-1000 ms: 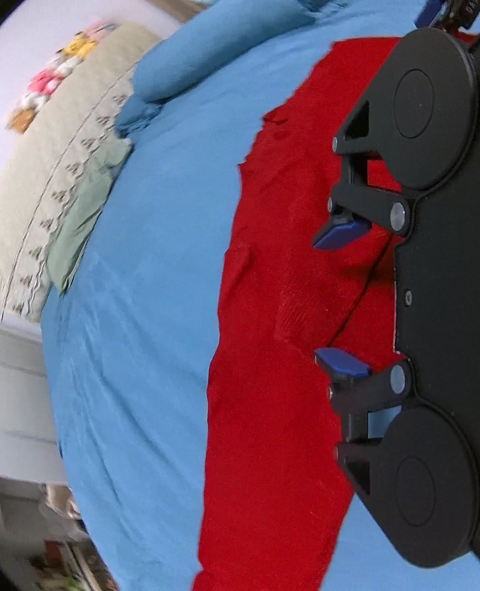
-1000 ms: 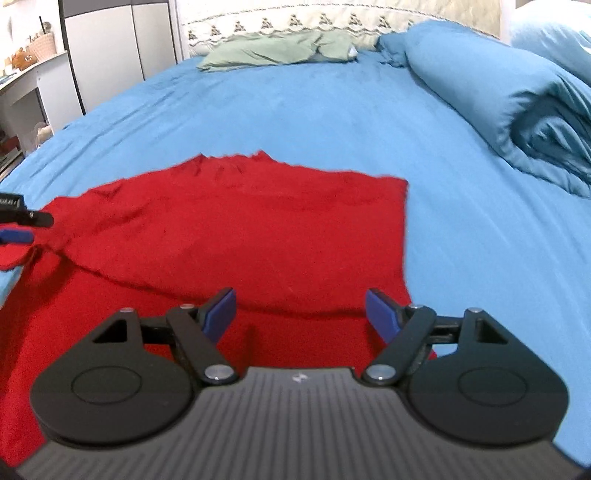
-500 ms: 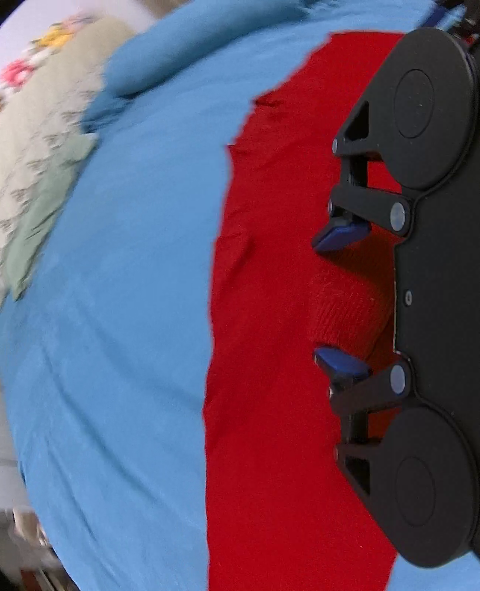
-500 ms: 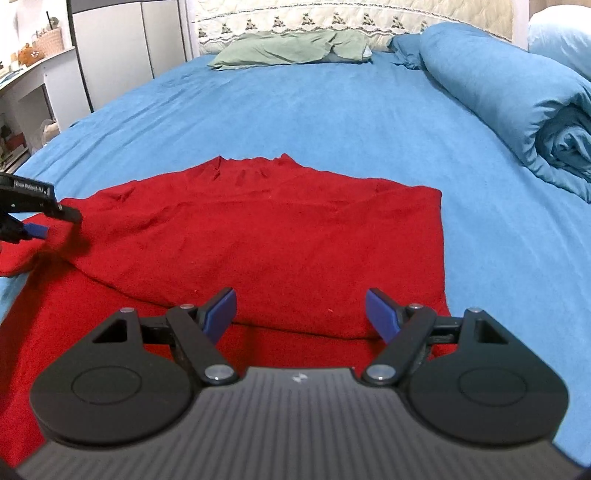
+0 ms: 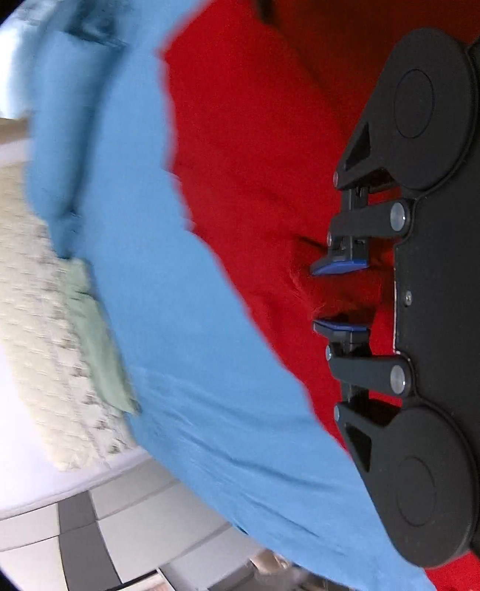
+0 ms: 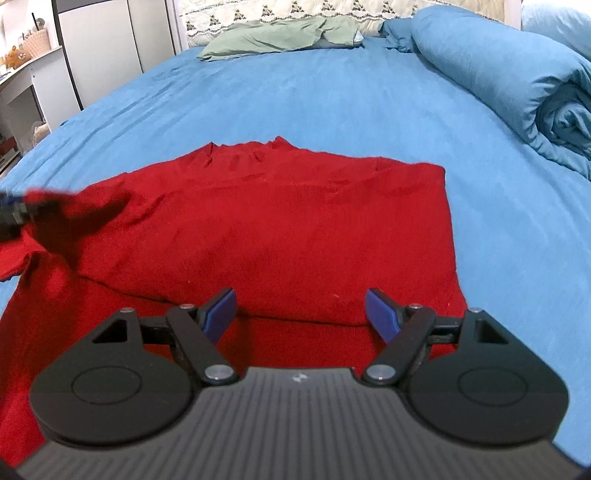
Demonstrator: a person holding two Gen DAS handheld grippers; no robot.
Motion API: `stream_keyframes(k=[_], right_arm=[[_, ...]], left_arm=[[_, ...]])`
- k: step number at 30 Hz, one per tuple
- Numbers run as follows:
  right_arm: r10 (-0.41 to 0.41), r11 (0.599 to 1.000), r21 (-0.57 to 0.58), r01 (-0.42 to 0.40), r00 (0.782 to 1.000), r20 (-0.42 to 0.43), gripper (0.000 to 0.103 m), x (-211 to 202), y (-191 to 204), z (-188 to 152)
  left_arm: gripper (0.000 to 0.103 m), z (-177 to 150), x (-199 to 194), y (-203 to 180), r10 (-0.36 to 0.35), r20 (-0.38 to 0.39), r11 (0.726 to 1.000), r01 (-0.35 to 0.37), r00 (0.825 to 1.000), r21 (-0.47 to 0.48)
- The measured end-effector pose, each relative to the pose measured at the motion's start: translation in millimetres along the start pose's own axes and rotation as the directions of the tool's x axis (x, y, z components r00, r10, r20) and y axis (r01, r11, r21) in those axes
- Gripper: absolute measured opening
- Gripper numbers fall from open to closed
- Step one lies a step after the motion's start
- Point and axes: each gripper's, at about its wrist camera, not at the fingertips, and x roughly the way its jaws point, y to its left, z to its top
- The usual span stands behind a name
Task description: Fold small clothes
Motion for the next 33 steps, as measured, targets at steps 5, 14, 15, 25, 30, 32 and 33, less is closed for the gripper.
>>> stream_keyframes(k=[5, 14, 15, 25, 30, 32, 33], right_arm=[[0.0, 1.0, -0.01, 0.0, 1.0, 0.003, 0.092, -1.6, -1.5, -1.4], [-0.009, 1.0, -0.008, 0.009, 1.0, 0.006, 0.092, -0.3, -0.9, 0.3], [-0.008, 1.0, -0.011, 0.008, 1.0, 0.006, 0.092, 0.1, -0.5, 0.4], [-0.012, 1.0, -0.018, 0.012, 1.0, 0.01, 0.092, -1.4, 4.4, -1.9], [-0.012, 1.0, -0.023, 0.012, 1.0, 0.007, 0.092, -2.3, 4.6, -1.5], [-0.011, 1.0, -0.023, 0.012, 1.0, 0.008, 0.092, -2.1, 4.6, -1.5], [-0.011, 1.0, -0.022, 0.011, 1.0, 0.007, 0.092, -2.0, 4.6, -1.4]], left_arm=[[0.058, -10.0, -0.8, 20.2, -0.011, -0.032, 0.996, 0.008, 0.999, -0.091], [0.071, 14.0, 13.9, 58.5, -0.035, -0.048, 0.933, 0.015, 0.998, -0.358], [0.071, 16.3, 19.1, 66.8, -0.047, -0.057, 0.913, 0.02, 0.997, -0.408], [0.032, 17.9, 73.1, 97.7, -0.318, -0.154, 0.713, 0.129, 0.935, -0.689], [0.013, 27.8, 32.7, 86.1, -0.189, 0.022, 0.823, 0.17, 0.982, -0.542], [0.009, 28.7, 8.1, 76.8, -0.096, 0.127, 0.891, 0.142, 0.987, -0.431], [0.009, 28.8, 3.4, 71.4, -0.052, 0.131, 0.916, 0.1, 0.99, -0.388]])
